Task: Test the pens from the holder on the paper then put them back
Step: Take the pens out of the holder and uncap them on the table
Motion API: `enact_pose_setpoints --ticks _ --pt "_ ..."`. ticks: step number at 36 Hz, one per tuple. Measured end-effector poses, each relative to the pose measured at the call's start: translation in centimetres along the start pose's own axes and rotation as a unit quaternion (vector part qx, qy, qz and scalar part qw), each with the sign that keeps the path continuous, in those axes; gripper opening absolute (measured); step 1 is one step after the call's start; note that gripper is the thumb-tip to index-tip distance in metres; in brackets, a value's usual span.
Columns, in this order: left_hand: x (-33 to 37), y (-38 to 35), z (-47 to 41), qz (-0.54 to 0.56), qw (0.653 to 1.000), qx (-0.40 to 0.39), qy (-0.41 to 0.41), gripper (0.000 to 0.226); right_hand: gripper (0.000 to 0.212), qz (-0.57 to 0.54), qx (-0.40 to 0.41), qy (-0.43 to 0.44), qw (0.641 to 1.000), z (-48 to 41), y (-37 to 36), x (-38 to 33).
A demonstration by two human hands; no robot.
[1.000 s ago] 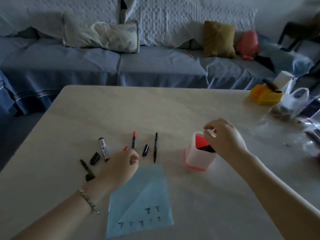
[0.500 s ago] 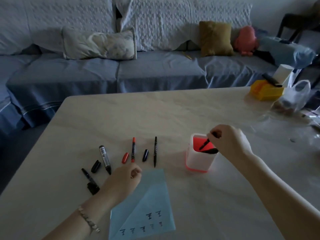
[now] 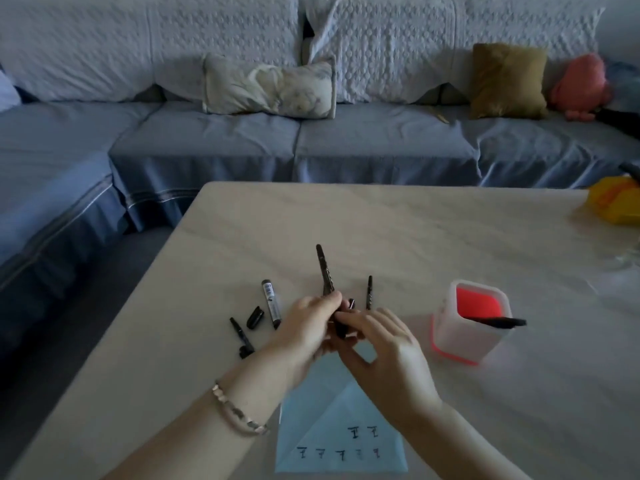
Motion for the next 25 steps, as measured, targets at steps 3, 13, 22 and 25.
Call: enact_pose_setpoints --ticks 3,13,22,25 --pt "0.3 1.7 0.2 -0.134 0.990 0.002 -0.049 0.022 0.019 -0.082 -0.040 -0.096 0.991 0.1 -0.2 -0.3" --pt "-0.5 3.2 1.7 -0.477 0.847 -0.099 -0.213 0.027 0.035 -0.337 -0.116 -0.417 0.836 -2.4 -3.2 0.0" --pt "-1.0 3.2 1.7 -0.453 0.871 -0.086 -0.171 0.030 0.047 -0.224 -0.119 -0.412 0.875 -2.5 -4.8 0.3" --pt "-1.6 3.2 1.2 -0.320 0.939 -0.086 -0.088 0.038 0.047 -0.255 -0.119 -0.436 0.855 -2.5 -5.1 0.7"
Point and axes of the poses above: each hand's wrist, its own z-axis away from the middle knuckle, its own y-axis out of the back of the hand, x = y × z, the point moved 3 cm from there along -z, towards the middle knuckle, and after that the axes turned 12 degrees about -y, right-handed, at the moved point
